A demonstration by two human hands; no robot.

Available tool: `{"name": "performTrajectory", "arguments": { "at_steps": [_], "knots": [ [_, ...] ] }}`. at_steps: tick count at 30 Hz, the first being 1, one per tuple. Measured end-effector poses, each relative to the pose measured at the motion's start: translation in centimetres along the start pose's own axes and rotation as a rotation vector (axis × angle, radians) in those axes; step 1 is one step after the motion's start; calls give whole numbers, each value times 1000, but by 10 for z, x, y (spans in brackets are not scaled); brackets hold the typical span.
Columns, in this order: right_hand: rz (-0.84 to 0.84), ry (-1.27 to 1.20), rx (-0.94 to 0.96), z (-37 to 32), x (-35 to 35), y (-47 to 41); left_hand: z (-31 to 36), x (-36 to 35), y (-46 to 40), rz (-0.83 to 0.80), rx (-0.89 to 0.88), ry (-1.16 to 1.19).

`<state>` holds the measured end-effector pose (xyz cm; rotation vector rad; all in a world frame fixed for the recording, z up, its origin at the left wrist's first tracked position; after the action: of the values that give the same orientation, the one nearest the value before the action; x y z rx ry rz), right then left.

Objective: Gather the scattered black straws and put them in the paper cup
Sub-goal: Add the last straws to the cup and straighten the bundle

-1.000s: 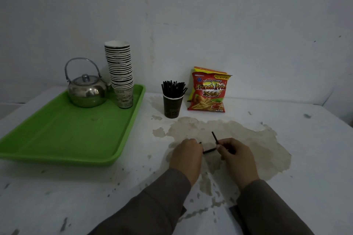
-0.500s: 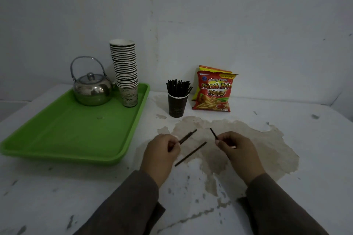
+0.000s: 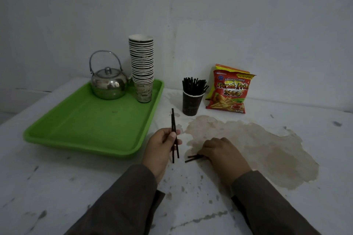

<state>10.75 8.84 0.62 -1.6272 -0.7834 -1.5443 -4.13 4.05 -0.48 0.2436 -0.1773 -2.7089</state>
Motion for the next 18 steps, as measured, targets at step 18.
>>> {"name": "performTrajectory", "arguments": {
  "at_steps": [18],
  "knots": [
    [9, -2, -20, -7, -5, 2, 2, -5, 4, -122, 11, 33]
  ]
}}
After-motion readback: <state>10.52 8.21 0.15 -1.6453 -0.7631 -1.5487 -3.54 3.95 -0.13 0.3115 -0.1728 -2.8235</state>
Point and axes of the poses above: each hand's wrist, its own y-axis away from the middle knuckle, its own x-axis out of the back of the hand, z = x × y, the point moved 4 cm from there along -y, towards the middle knuckle, and after that the axes turned 7 degrees about x, right-handed, at the moved point
